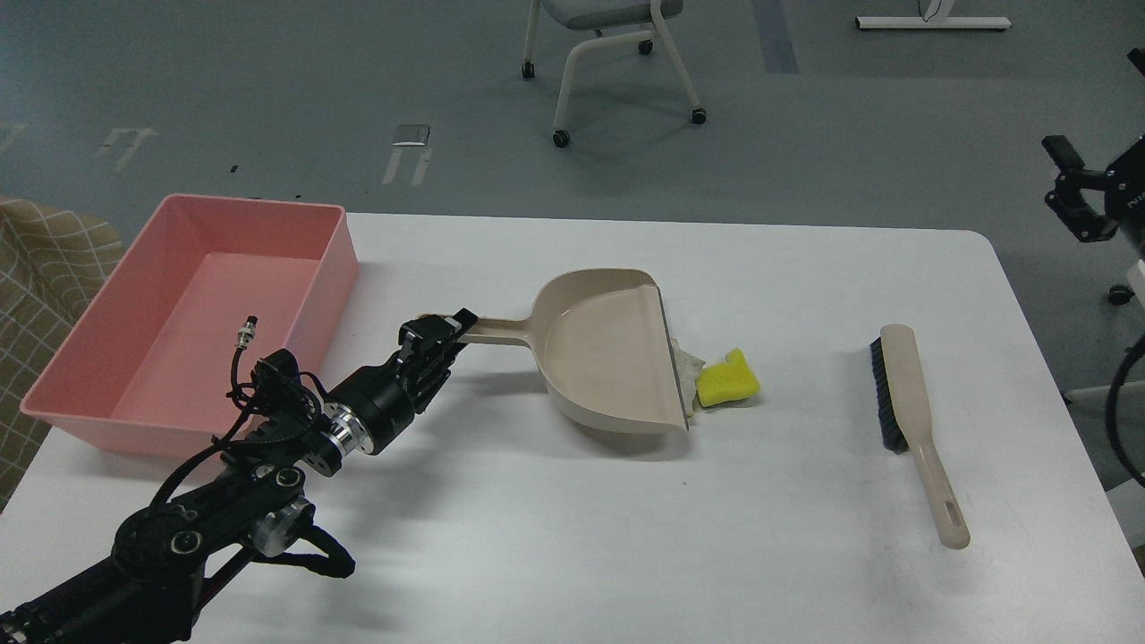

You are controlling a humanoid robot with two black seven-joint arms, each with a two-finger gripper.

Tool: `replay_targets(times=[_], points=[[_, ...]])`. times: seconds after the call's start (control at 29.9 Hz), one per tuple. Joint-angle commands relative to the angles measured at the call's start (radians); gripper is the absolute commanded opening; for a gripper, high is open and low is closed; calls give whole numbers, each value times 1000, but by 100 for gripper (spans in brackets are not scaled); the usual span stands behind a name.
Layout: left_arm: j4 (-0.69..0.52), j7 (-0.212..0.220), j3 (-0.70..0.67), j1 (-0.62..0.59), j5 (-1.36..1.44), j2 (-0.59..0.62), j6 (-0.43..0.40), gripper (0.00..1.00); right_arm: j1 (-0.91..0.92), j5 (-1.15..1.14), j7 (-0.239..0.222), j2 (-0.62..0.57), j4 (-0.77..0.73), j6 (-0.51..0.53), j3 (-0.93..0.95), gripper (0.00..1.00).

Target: Sweep and dump garbage into bin

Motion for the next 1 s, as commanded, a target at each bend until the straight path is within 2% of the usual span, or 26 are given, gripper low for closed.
replay_targets(times=[0.0,0.17,0.3,0.4,0.53,0.74,0.97], points=[[-2,-2,0,-5,2,11,0,16,-84,-92,2,-196,108,0,-56,100],[-2,-2,1,-17,5,13,-2,16,-90,-293,57,-382,220,0,-284,100],[-2,-3,1,-17,5,14,-2,16,-99,-395,55,-405,311,0,-392,100],[0,-6,6,-16,7,17,-2,16,-136,-516,35,-411,369,0,-461,100],[-2,-6,9,-11,14,31,-2,16,-211,-670,-35,-408,421,0,-465,100],[0,-6,8,-11,19,31,-2,16,-288,-700,-139,-413,512,0,-465,100],[0,-6,9,-7,19,28,-2,16,-306,-698,-167,-393,510,0,-465,100]])
